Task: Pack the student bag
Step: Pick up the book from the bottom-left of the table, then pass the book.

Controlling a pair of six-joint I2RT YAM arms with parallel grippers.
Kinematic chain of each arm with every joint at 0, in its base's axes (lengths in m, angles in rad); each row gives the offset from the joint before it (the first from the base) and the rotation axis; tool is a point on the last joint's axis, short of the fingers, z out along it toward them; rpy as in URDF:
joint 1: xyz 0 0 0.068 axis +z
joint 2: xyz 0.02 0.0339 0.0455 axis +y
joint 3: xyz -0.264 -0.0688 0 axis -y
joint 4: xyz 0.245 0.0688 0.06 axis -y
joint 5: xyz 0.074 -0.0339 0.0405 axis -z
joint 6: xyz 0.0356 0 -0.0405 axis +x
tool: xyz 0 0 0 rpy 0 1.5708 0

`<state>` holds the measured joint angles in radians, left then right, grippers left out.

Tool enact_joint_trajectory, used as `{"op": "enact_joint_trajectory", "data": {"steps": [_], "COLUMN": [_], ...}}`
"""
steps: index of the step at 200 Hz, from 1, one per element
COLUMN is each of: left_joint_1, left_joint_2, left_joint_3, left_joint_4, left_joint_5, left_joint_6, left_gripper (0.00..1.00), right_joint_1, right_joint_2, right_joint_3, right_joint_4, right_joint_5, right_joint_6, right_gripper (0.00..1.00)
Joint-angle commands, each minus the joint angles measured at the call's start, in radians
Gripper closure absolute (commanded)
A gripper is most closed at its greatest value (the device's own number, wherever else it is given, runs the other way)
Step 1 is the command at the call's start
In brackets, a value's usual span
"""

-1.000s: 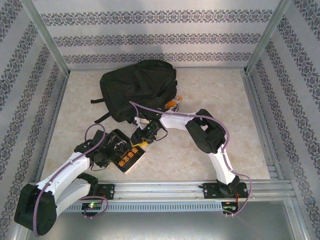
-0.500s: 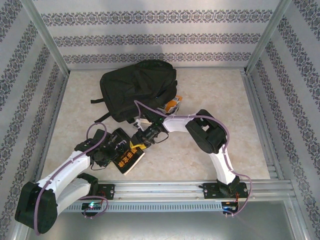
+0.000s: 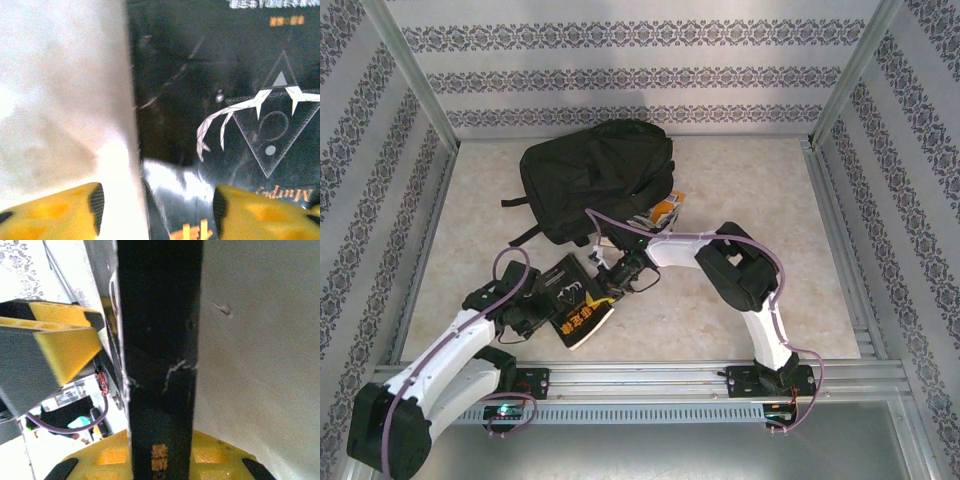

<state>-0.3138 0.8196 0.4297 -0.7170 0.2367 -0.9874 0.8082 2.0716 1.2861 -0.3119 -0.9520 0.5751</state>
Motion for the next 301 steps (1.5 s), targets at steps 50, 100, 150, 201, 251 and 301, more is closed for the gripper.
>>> {"op": "enact_joint_trajectory", "data": {"steps": [50, 100, 150, 201, 251, 301], "left_joint_1": [0.001, 0.001, 0.0, 0.001, 0.0, 0.003], "left_joint_2": [-0.026, 0.096, 0.258, 0.341, 0.396, 0.426], "left_joint_3": [0.252, 0.362, 0.498, 0.541, 0.526, 0.516], "left_joint_4": [0.0, 0.284, 0.4, 0.578, 0.836, 1.004], "left_joint_5": [0.086, 0.273, 0.372, 0.482, 0.58, 0.621], "left_joint_6": [0.135, 0.168, 0.166, 0.059, -0.126, -0.226], "left_gripper": [0.27, 0.17, 0.16, 0.16, 0.17, 0.28], "right_joint_1": [-0.095, -0.219, -0.31, -0.377, -0.402, -0.433], "right_joint_2": [-0.398, -0.604, -0.724, -0.762, -0.763, -0.763], "right_joint_3": [-0.167, -0.229, -0.257, -0.306, -0.341, -0.389], "right_joint_4": [-0.022, 0.145, 0.353, 0.714, 0.835, 0.841], "right_joint_5": [0.066, -0.127, -0.212, -0.208, -0.183, -0.176], "right_joint_6": [-0.068, 0.079, 0.278, 0.58, 0.679, 0.683], "right_gripper": [1.0, 1.0, 1.0, 1.0, 1.0, 1.0]}}
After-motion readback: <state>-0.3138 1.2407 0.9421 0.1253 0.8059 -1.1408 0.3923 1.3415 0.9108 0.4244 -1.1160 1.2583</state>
